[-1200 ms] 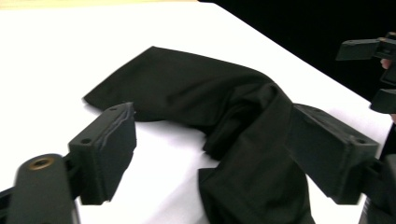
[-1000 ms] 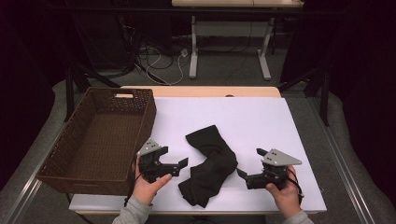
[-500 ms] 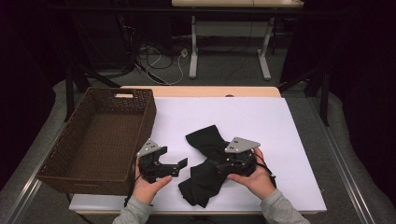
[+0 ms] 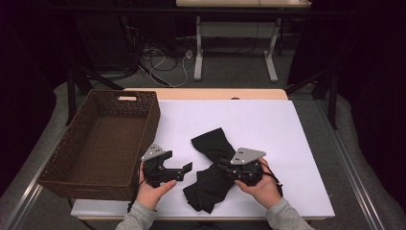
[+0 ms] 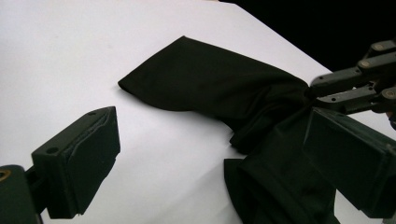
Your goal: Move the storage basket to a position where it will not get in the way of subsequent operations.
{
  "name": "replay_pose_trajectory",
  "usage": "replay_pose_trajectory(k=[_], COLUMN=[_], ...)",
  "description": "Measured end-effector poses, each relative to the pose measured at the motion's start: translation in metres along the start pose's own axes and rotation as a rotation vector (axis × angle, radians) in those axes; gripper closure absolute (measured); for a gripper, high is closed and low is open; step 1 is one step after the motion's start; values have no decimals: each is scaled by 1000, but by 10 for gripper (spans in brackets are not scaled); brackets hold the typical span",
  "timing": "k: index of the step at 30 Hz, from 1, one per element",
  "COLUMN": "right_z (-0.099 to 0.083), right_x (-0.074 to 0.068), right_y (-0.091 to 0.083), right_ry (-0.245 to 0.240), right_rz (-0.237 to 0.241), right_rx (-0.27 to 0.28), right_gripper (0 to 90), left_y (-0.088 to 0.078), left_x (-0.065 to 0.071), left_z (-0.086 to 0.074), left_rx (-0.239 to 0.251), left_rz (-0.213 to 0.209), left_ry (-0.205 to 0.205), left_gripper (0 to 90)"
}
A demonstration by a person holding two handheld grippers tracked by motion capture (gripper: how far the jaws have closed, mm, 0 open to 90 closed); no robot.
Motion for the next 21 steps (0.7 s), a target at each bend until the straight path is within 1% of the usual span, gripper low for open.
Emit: replay_pose_trajectory(k=[1, 2, 4, 6, 9, 13, 14, 15, 16, 17, 18, 19, 20, 21], right_z=[-1, -1, -1, -2, -3, -8, -10, -11, -13, -15, -17, -19, -22, -25], right_x=[-1, -1, -1, 0, 1, 2, 2, 2, 2, 2, 2, 1, 0, -1], right_y=[-1, -2, -5, -10, -20, -35, -39, -42, -45, -48, -51, -53, -55, -56], right_ry=[-8, -14, -22, -25, -13, -6, 1, 14, 19, 26, 28, 33, 39, 47], right_rz=[-3, -6, -15, -38, -59, -94, -97, -102, -109, -112, -115, -120, -126, -128], right_rx=[3, -4, 3, 14, 53, 86, 95, 105, 108, 112, 111, 113, 110, 106], right_gripper=[853, 861, 868, 872, 874, 876, 877, 877, 878, 878, 878, 879, 879, 879], left_y=[0, 0, 1, 2, 4, 7, 7, 9, 9, 11, 12, 13, 14, 16], left_x=[0, 1, 2, 3, 5, 9, 10, 11, 12, 13, 14, 15, 17, 18], left_z=[0, 0, -1, -1, -3, -5, -5, -6, -7, -7, -8, -9, -10, -11], left_rx=[4, 6, 4, -2, -11, -19, -26, -23, -38, -40, -47, -44, -53, -52], left_rz=[0, -1, -2, -2, -8, -17, -22, -25, -29, -33, -38, -42, -46, -44], left_ry=[1, 2, 6, 15, 31, 48, 58, 61, 61, 67, 64, 68, 71, 74], left_gripper=[47, 54, 63, 71, 84, 115, 128, 144, 154, 154, 156, 157, 157, 157])
Point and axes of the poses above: each handheld gripper's, and its own axes: y roughly forward along the jaws, z roughly out of its top, x roughly to its right, the point moved 3 cm from there along y, roughly forward along the jaws, and after that the axes turned 2 degrees about -y, right-handed, at the moved point
